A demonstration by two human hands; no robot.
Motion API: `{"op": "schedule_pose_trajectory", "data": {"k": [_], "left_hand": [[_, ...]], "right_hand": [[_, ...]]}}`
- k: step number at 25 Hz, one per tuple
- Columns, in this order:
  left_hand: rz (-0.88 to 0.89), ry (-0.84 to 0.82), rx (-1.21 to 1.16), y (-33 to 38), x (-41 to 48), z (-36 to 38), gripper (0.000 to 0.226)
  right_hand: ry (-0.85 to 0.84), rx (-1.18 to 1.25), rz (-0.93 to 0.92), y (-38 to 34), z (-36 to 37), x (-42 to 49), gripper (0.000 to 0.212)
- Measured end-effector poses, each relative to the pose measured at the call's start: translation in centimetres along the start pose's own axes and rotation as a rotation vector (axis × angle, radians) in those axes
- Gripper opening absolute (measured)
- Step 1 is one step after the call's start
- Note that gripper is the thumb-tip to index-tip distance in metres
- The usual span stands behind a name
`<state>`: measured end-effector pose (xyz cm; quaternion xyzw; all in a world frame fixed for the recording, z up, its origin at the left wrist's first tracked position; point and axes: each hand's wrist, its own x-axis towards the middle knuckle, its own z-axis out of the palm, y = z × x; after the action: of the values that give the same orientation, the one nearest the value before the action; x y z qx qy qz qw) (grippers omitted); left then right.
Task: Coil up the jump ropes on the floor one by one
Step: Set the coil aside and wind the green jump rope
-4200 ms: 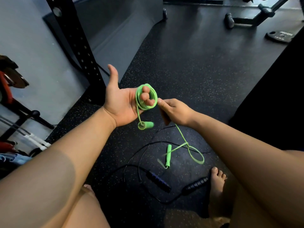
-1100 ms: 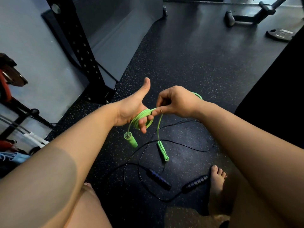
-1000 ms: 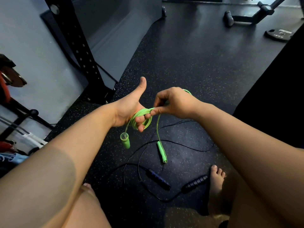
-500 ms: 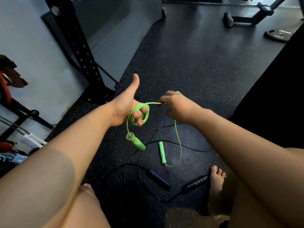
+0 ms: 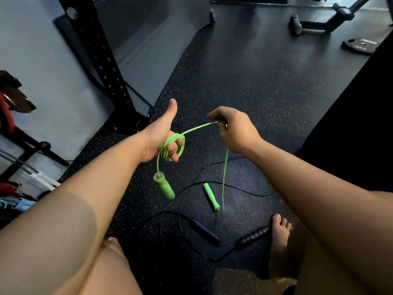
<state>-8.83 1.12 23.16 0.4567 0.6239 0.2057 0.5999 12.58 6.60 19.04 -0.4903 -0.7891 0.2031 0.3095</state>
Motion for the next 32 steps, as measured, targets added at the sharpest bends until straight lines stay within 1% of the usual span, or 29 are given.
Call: {"op": "schedule_pose_trajectory", "data": {"k": [5,7,8,11,13,14,15,17,18,22,25,26,27,28,29,32], "left_hand": [[-0.010,-0.005,0.025,-0.1,-0.2,-0.1,0.102],[-0.014,0.006,0.062,-0.1,-0.1,-0.2,0.120],[-0.017,0.023,0.081,0.0,-0.2,-0.2,0.124],[-0.004,0.035,0.059,0.0,-0.3,0.0,0.119],[0.003,0.026,0.071,-0.1,-0.3,0.0,0.122],[-0.002,0.017,0.090,-0.1,-0.3,0.0,0.116],[-0.004,0.006,0.092,-0.1,-0.5,0.2,0.104],[0.001,0.008,0.079,0.0,-0.8,0.5,0.092],[0.002,0.012,0.071,0.0,-0.8,0.4,0.091],[-0.002,0.002,0.081,-0.3,-0.4,0.2,0.104],[-0.002,0.001,0.089,-0.3,-0.6,0.3,0.094],[-0.004,0.003,0.101,-0.3,-0.6,0.3,0.095],[-0.008,0.002,0.115,-0.2,-0.6,0.2,0.102],[-0.014,0.005,0.131,-0.3,-0.4,0.1,0.115],[-0.016,0.011,0.139,-0.2,-0.4,0.0,0.124],[-0.009,0.010,0.133,-0.3,-0.4,0.0,0.125]], "right_hand": [[0.105,0.197,0.122,0.4,-0.3,0.3,0.042],[0.163,0.249,0.153,0.5,-0.2,0.3,0.041],[0.194,0.273,0.170,0.4,-0.1,0.2,0.040],[0.281,0.322,0.225,0.5,-0.1,0.4,0.038],[0.334,0.367,0.248,0.8,-0.1,0.7,0.038],[0.355,0.405,0.255,1.0,-0.1,0.7,0.038],[0.368,0.448,0.266,1.1,-0.1,0.7,0.037],[0.376,0.518,0.291,1.1,-0.1,0.7,0.031],[0.376,0.540,0.299,1.2,0.0,0.6,0.029],[0.362,0.573,0.326,1.1,-0.1,0.5,0.026],[0.339,0.578,0.323,0.8,-0.3,0.4,0.021],[0.332,0.569,0.314,0.8,-0.3,0.4,0.020],[0.324,0.544,0.308,0.9,-0.4,0.4,0.019],[0.310,0.509,0.305,0.9,-0.4,0.3,0.020],[0.289,0.470,0.307,0.9,-0.5,0.3,0.020],[0.257,0.380,0.318,0.9,-0.4,0.1,0.017]]}}
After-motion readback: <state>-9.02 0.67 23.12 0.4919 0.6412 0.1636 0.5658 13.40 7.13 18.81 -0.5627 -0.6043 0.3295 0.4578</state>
